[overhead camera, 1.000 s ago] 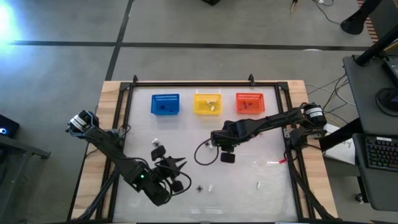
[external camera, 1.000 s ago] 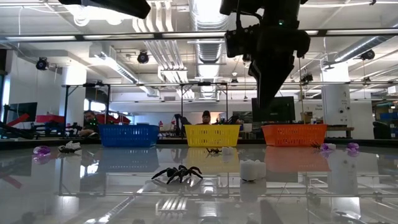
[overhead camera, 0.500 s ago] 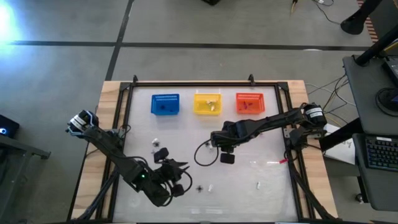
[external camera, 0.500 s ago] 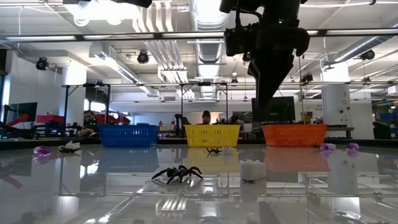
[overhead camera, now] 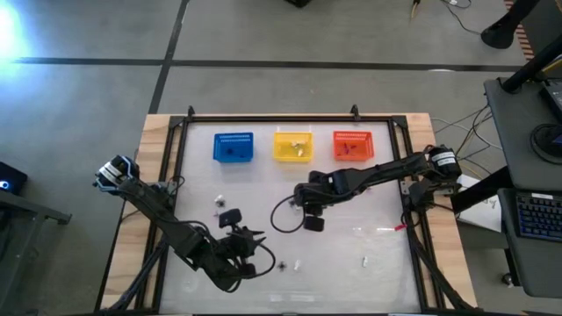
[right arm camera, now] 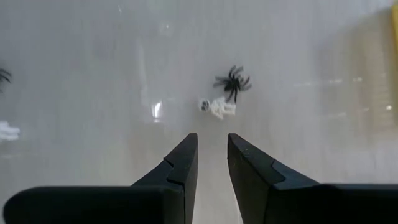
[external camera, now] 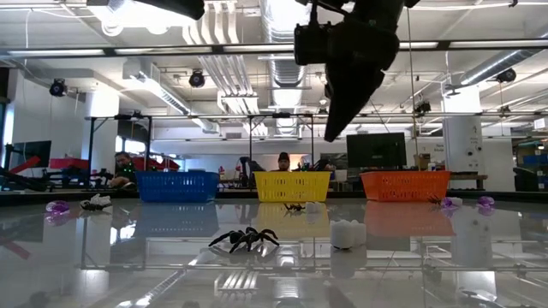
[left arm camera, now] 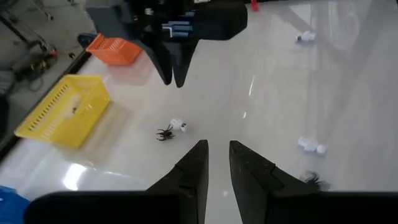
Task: Sort Halloween decoration
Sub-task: Put the purple witch hat toy into the orange basket
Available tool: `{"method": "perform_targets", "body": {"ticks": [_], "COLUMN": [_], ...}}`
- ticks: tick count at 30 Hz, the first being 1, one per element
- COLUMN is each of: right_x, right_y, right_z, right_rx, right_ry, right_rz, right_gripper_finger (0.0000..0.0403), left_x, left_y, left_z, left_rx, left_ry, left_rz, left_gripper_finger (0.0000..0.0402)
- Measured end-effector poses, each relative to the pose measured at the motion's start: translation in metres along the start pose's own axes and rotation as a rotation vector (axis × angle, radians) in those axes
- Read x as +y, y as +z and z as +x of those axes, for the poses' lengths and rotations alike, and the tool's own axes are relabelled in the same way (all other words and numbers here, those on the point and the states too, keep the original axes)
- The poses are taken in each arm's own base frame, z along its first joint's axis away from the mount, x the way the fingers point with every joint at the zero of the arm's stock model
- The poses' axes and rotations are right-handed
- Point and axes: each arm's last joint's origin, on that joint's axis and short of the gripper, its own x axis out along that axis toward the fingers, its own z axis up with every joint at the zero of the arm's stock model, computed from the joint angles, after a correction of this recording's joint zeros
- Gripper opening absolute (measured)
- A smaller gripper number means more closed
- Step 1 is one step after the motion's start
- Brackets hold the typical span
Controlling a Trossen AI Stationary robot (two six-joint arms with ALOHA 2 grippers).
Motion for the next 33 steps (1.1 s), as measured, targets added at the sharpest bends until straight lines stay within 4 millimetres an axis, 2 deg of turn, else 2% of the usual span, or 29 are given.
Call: {"method": "perform_targets", "body": {"ticks": [5,15,18,24,29,33], "right_x": [0.001,0.005,0.005,0.004,0.01,0.019], "right_y": [0.006,0.006,0.007,0.006,0.004,-0.008], "right_z": [0.0,-0.001,-0.001,-0.001,-0.002,-0.002], "right_rx": [-0.06,-0.033,-0.031,-0.071,-0.07,0.002], "right_ry": [0.016,0.128,0.121,0.021,0.015,-0.04], "right_rz": [0.021,0.144,0.275,0.559,0.694,0.76], "right_gripper_finger": [0.0071,0.0069,0.0079,0.0111,0.0144,0.016], "left_x": [0.002,0.009,0.017,0.04,0.056,0.071], "left_y": [-0.002,0.005,0.014,0.031,0.028,0.021], "left_z": [0.001,0.005,0.003,-0.012,-0.025,-0.034], "left_rx": [0.018,0.033,0.057,0.143,0.201,0.248], "left_ry": [0.015,0.045,0.078,0.163,0.212,0.262], "left_rz": [0.048,0.008,-0.047,-0.028,0.001,0.017], "left_gripper_finger": [0.0048,0.0048,0.0048,0.0048,0.0048,0.0048]}}
